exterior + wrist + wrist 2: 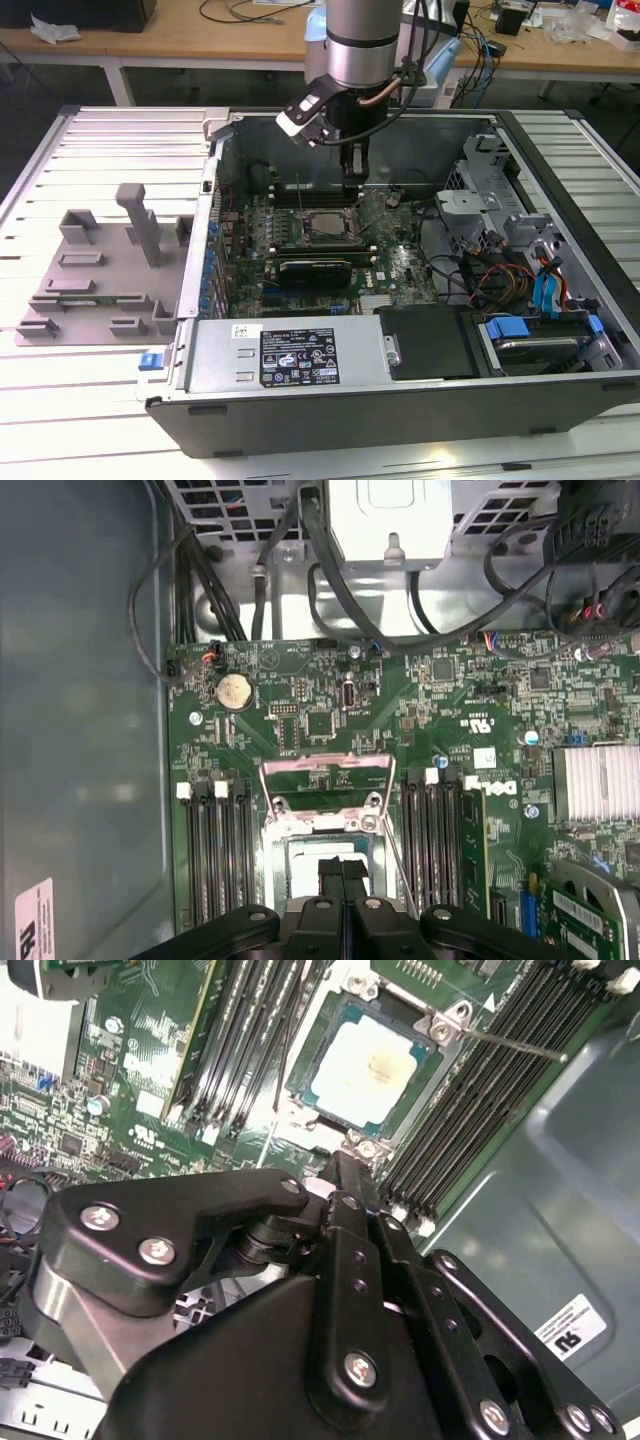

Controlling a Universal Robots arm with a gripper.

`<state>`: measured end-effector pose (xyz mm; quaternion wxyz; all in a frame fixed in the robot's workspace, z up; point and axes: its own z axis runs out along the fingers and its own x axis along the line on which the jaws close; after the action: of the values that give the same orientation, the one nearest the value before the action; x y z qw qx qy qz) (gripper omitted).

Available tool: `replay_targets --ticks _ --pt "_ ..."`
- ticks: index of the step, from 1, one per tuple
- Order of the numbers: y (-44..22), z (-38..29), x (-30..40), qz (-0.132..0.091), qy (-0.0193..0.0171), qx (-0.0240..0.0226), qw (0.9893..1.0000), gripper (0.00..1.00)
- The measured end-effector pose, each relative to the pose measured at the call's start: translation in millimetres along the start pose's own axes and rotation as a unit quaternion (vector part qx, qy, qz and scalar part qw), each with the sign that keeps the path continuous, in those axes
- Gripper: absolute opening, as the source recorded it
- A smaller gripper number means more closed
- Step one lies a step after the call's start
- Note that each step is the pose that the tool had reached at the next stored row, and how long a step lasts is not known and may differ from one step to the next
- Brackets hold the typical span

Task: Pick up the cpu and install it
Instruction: 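Close the cpu cover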

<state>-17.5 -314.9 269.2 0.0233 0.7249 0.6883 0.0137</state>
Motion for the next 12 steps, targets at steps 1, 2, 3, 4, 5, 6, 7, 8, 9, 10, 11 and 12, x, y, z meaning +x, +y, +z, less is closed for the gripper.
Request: replay_targets --ticks 1,2,3,4,5,6,7,8,9,10,11,12 --pt "0.8 0.1 0.0 0.000 0.0000 0.0000 1.0000 0.11" --pt "2.7 0.1 0.1 0.000 0.0000 0.0000 1.0000 0.11" --pt "5.0 0.3 0.1 0.000 0.0000 0.0000 1.0000 0.11" --pt "6.3 0.3 0.1 0.000 0.0000 0.0000 1.0000 0.11" --pt "7.2 0.4 0.2 0.000 0.0000 0.0000 1.0000 0.11" --pt "9.0 0.5 0.2 0.000 0.0000 0.0000 1.0000 0.11" --pt "10.8 0.6 0.3 0.000 0.0000 0.0000 1.0000 0.11" --pt "11.9 0.6 0.3 0.000 0.0000 0.0000 1.0000 0.11" --pt "12.8 0.7 0.3 0.000 0.0000 0.0000 1.0000 0.11" --pt "14.2 0.7 0.4 0.000 0.0000 0.0000 1.0000 0.11" --pt "16.4 0.8 0.4 0.000 0.0000 0.0000 1.0000 0.11" --pt "17.8 0.9 0.5 0.000 -0.0001 0.0000 1.0000 0.11"
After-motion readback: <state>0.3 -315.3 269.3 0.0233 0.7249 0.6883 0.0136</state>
